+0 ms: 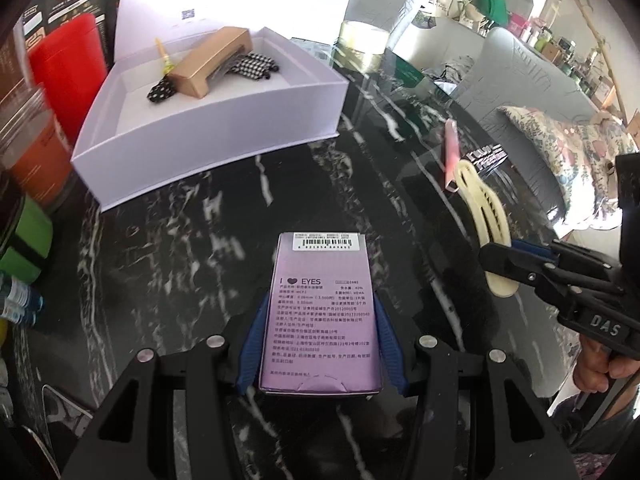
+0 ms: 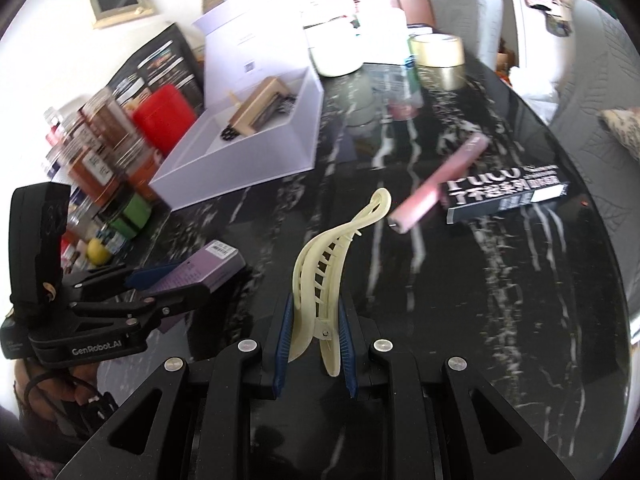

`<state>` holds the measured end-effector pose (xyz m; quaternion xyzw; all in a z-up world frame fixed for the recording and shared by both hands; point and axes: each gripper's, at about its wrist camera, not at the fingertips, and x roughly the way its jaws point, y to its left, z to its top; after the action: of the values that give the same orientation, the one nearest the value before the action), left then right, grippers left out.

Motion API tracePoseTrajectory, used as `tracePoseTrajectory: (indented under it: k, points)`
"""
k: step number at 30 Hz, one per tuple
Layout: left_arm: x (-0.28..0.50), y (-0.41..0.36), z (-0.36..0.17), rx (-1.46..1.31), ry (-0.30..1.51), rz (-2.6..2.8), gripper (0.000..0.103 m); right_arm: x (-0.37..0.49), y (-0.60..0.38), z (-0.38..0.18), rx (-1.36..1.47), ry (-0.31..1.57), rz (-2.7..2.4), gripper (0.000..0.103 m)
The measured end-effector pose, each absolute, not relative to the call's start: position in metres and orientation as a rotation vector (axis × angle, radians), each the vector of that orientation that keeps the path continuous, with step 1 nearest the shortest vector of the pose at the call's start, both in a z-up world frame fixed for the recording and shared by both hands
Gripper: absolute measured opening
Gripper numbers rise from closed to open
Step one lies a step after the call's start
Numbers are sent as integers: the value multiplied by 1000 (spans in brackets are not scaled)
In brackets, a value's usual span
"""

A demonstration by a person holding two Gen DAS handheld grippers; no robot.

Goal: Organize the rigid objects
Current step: 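Lift the purple box and cream claw clip and carry them toward the gift box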

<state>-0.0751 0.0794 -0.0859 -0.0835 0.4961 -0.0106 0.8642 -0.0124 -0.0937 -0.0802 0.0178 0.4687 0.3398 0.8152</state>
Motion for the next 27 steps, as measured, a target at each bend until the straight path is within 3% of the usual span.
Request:
tracePoseTrajectory:
  k: [12,27]
  points:
    - [-66,64,-98,-21,1068,20,51,-20,-81,-79,17,1004,747,22]
    - [-70,70,-93,-80,1029,29,50,-18,-81,-82,8,1024,752,22]
